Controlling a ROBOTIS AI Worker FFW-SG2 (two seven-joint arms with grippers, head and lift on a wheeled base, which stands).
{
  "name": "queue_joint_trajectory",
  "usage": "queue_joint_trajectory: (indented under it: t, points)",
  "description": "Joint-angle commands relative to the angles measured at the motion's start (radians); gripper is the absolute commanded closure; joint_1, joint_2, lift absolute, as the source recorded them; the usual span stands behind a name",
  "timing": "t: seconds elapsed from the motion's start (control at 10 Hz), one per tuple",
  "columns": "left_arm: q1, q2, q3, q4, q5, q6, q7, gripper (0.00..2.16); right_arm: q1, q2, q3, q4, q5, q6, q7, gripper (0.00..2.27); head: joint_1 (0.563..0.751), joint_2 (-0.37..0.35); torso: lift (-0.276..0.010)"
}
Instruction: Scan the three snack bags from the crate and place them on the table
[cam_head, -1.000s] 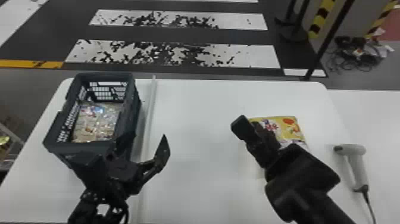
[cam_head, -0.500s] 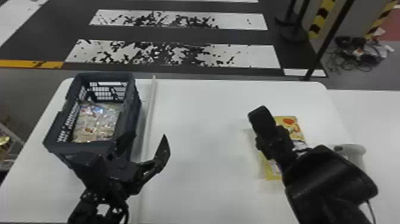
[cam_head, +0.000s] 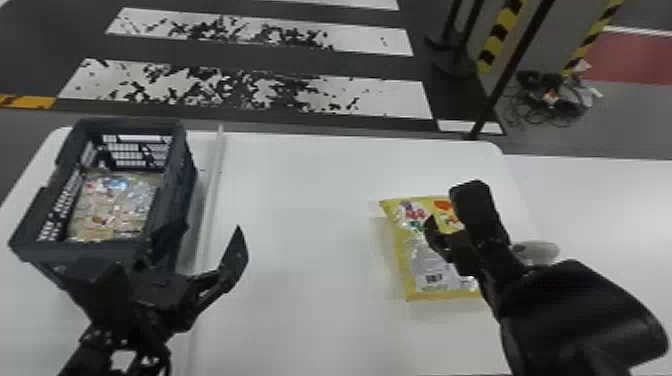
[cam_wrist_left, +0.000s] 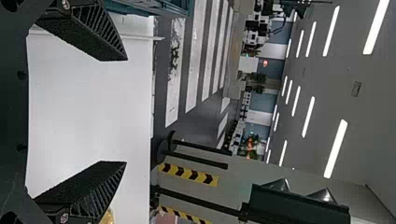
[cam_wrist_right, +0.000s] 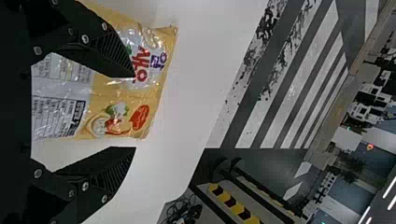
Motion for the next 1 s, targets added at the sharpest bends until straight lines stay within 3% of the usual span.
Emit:
queue_joint_trajectory:
  t: [0.0,0.6,0.9]
  points:
    - [-0.001,-0.001,-0.002,0.003,0.0,0.0,0.0,0.08,0.04,-0.002,-0.075,-0.044,-0.004,0.069,0.007,0.14,0.695,-0.161,-0.062]
    - [0.005,-0.007,-0.012,-0.01,-0.012,0.009,-0.002,0.08,0.103,0.01,-0.334,-0.016,-0.111,0.1,0.049,0.13,0.695,-0.331,-0.062]
    - [0.002,-0.009,-0.021,-0.006,-0.02,0.012,0.0,0.08,0.081,0.011,-0.426,0.102,-0.157,0.081,0.132,0.13,0.695,-0.35,-0.062]
